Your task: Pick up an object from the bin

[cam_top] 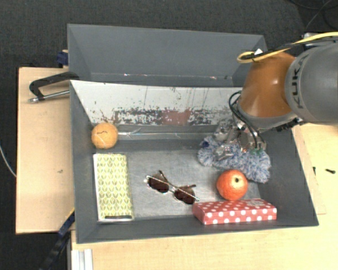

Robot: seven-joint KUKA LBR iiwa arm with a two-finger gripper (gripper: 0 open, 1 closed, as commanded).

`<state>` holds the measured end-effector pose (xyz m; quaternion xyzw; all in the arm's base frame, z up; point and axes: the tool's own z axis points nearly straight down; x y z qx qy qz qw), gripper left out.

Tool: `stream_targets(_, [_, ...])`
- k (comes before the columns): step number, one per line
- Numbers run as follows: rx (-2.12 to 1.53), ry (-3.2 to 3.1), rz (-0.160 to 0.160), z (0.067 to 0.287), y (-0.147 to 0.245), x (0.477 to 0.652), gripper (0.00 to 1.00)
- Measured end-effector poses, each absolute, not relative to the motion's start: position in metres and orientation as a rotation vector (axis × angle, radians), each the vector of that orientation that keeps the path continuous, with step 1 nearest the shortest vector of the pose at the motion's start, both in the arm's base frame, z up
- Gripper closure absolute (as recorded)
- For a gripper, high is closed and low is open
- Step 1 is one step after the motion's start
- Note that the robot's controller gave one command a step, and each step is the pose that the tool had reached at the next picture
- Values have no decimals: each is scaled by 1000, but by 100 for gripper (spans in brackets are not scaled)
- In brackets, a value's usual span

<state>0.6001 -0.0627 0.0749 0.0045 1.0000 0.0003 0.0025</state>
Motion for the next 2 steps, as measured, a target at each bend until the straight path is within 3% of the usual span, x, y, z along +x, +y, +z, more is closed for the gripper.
stream_targets(2, [34,3139,2,80,-62,599,100])
